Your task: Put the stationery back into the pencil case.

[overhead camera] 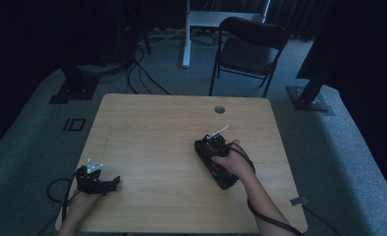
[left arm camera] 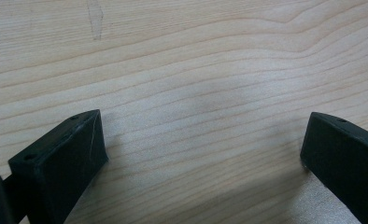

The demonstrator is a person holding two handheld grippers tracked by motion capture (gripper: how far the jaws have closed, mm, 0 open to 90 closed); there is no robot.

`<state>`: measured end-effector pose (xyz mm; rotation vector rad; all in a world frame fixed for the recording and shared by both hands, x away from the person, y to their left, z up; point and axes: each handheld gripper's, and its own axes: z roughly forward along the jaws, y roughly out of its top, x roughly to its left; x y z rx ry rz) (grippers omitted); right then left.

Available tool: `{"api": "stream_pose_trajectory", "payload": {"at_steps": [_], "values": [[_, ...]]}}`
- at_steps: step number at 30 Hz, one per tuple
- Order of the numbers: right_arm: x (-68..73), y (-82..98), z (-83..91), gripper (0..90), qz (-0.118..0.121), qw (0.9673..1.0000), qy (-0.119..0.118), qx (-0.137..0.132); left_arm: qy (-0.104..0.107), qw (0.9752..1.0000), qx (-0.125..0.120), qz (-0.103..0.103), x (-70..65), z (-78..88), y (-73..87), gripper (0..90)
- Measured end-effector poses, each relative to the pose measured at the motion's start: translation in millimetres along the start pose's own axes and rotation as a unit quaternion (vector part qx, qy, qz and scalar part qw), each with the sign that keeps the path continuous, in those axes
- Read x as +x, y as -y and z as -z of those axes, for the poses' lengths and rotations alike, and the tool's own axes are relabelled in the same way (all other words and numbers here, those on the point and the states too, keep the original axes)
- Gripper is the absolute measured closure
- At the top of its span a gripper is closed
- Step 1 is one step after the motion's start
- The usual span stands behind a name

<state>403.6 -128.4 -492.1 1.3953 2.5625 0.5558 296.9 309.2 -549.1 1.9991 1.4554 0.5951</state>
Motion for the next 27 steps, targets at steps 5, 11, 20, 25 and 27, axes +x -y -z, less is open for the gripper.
{"api": "stream_pose_trajectory", "payload": {"at_steps": [5,11,20,25,27], "values": [[-0.9,0.4,2.4,45.8,-0.003,1.0,-0.005,-0.003,0.0,1.0,0.0,0.0,0.0,0.0,0.0,0.2],[-3.2,1.2,7.8,45.7,-0.008,0.9999,-0.008,-0.011,0.0,1.0,0.0,0.0,0.0,0.0,0.0,0.2],[-4.2,2.9,23.7,45.6,-0.009,0.9992,-0.013,-0.037,0.0,1.0,0.0,0.0,0.0,0.0,0.0,0.2],[-3.7,4.3,31.3,44.7,-0.009,0.9987,-0.016,-0.048,0.0,1.0,0.0,0.0,0.0,0.0,0.0,0.2],[-5.1,6.8,38.5,42.4,-0.009,0.9978,-0.022,-0.062,0.0,1.0,0.0,0.0,0.0,0.0,0.0,0.2]]}}
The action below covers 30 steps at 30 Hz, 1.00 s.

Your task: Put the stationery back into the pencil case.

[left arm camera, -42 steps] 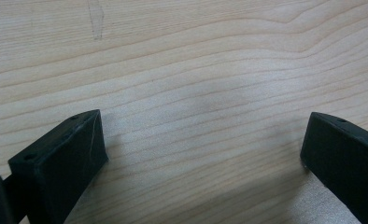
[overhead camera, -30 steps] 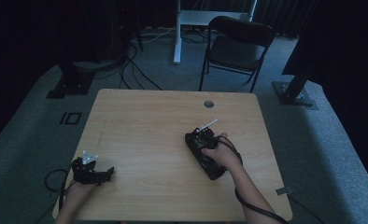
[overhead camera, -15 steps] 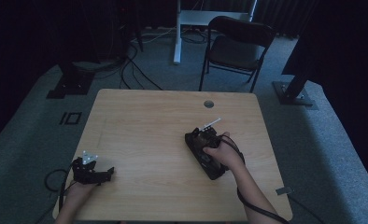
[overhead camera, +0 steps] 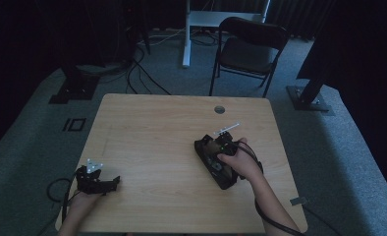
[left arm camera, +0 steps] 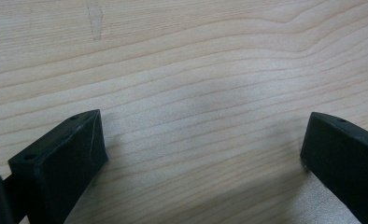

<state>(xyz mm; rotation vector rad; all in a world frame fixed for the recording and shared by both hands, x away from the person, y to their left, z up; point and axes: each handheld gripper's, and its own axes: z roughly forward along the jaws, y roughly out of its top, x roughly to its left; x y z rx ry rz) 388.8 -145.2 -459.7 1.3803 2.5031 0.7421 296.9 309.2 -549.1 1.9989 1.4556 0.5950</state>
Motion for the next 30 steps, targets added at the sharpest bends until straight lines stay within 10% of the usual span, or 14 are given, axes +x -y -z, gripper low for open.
{"api": "stream_pose_trajectory", "payload": {"at_steps": [30], "values": [[-51.3,55.8,48.8,34.3,-0.028,0.9927,0.01,-0.117,0.0,1.0,0.0,0.0,0.0,0.0,0.0,0.2]]}}
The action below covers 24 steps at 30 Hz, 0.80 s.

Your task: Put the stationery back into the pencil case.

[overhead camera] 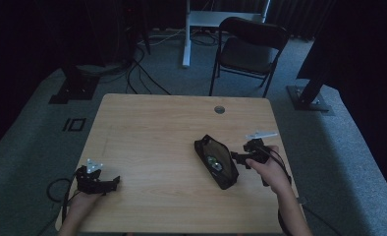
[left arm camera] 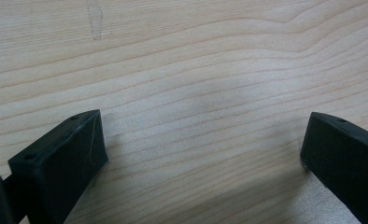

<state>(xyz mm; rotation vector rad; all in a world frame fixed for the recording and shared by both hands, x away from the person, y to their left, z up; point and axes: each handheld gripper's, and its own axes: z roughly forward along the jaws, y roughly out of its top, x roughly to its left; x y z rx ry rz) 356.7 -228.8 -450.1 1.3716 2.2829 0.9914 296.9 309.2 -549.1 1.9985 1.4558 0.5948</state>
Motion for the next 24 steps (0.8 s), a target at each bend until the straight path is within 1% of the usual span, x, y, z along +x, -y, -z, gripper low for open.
{"api": "stream_pose_trajectory", "payload": {"at_steps": [2,4,9,12,14,16,17,19,24], "values": [[-3.4,4.3,-0.1,31.7,-0.01,0.9999,-0.002,-0.009,0.0,1.0,0.0,0.0,0.0,0.0,0.0,0.2],[-7.6,8.9,-0.3,29.4,-0.018,0.9997,0.002,-0.014,0.0,1.0,0.0,0.0,0.0,0.0,0.0,0.2],[-15.9,21.7,-1.7,25.7,-0.029,0.9992,0.002,-0.027,0.0,1.0,0.0,0.0,0.0,0.0,0.0,0.2],[-20.6,29.4,-2.5,22.6,-0.039,0.9983,0.007,-0.043,0.0,1.0,0.0,0.0,0.0,0.0,0.0,0.2],[-23.2,33.9,-2.7,20.8,-0.05,0.9974,0.016,-0.051,0.0,1.0,0.0,0.0,0.0,0.0,0.0,0.2],[-25.5,37.6,-3.1,19.3,-0.05,0.9963,0.034,-0.062,0.0,1.0,0.0,0.0,0.0,0.0,0.0,0.2],[-26.7,39.3,-3.3,19.2,-0.055,0.9954,0.043,-0.066,0.0,1.0,0.0,0.0,0.0,0.0,0.0,0.2],[-28.8,42.7,-4.3,18.3,-0.059,0.994,0.054,-0.074,0.0,1.0,0.0,0.0,0.0,0.0,0.0,0.2],[-32.3,52.9,-9.7,18.1,-0.065,0.9919,0.076,-0.078,0.0,1.0,0.0,-0.001,0.2,0.0,0.0,0.2]]}}
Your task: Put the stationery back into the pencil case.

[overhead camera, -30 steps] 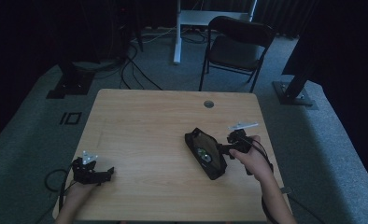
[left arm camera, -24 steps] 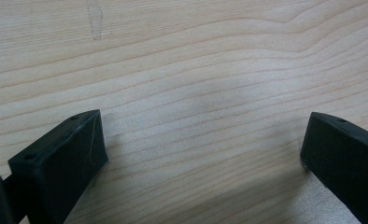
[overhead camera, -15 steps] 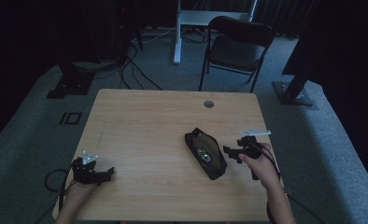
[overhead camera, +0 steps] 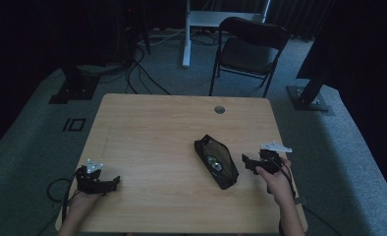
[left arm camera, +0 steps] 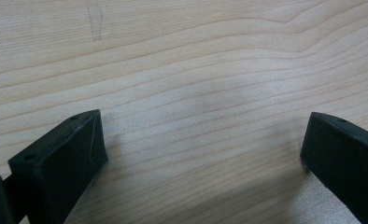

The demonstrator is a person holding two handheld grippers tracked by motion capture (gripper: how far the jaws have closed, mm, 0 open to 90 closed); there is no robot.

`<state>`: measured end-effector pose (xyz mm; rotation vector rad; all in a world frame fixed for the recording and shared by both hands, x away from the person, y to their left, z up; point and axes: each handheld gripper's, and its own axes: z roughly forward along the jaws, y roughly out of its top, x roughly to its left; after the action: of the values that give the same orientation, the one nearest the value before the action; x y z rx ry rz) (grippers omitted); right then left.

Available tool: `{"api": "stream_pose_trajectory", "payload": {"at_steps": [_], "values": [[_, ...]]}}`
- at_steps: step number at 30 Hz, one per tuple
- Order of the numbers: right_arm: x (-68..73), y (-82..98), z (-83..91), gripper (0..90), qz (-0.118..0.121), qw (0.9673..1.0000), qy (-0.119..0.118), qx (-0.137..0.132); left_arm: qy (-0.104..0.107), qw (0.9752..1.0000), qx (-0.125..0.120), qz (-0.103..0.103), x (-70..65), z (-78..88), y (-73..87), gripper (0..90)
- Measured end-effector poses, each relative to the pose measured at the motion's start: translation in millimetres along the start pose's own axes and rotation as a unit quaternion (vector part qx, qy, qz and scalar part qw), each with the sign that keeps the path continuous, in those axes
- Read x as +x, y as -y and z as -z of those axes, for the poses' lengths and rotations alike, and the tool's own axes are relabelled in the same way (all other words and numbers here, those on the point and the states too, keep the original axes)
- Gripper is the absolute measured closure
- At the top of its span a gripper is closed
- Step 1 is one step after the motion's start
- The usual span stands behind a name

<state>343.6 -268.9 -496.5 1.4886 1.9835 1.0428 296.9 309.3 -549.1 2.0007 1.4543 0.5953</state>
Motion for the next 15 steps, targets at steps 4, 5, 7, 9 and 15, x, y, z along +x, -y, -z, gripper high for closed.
{"api": "stream_pose_trajectory", "payload": {"at_steps": [4,5,7,9,15], "values": [[-1.7,11.3,-5.8,13.4,0.002,0.9997,0.02,0.012,0.0,1.0,0.0,0.0,0.0,-0.1,0.0,0.2],[-2.3,14.0,-6.9,13.4,0.0,0.9996,0.024,0.013,0.0,1.0,0.0,0.0,0.1,-0.1,0.0,0.2],[-4.1,18.8,-8.9,13.4,-0.002,0.9994,0.032,0.013,0.0,1.0,0.0,0.0,0.0,-0.1,0.0,0.2],[-6.0,23.5,-10.3,13.4,-0.009,0.9991,0.039,0.012,0.0,1.0,0.0,0.0,0.0,-0.1,0.0,0.2],[-10.6,36.8,-13.1,13.3,-0.025,0.9982,0.052,0.013,0.0,1.0,0.0,0.0,0.0,-0.1,0.0,0.2]]}}
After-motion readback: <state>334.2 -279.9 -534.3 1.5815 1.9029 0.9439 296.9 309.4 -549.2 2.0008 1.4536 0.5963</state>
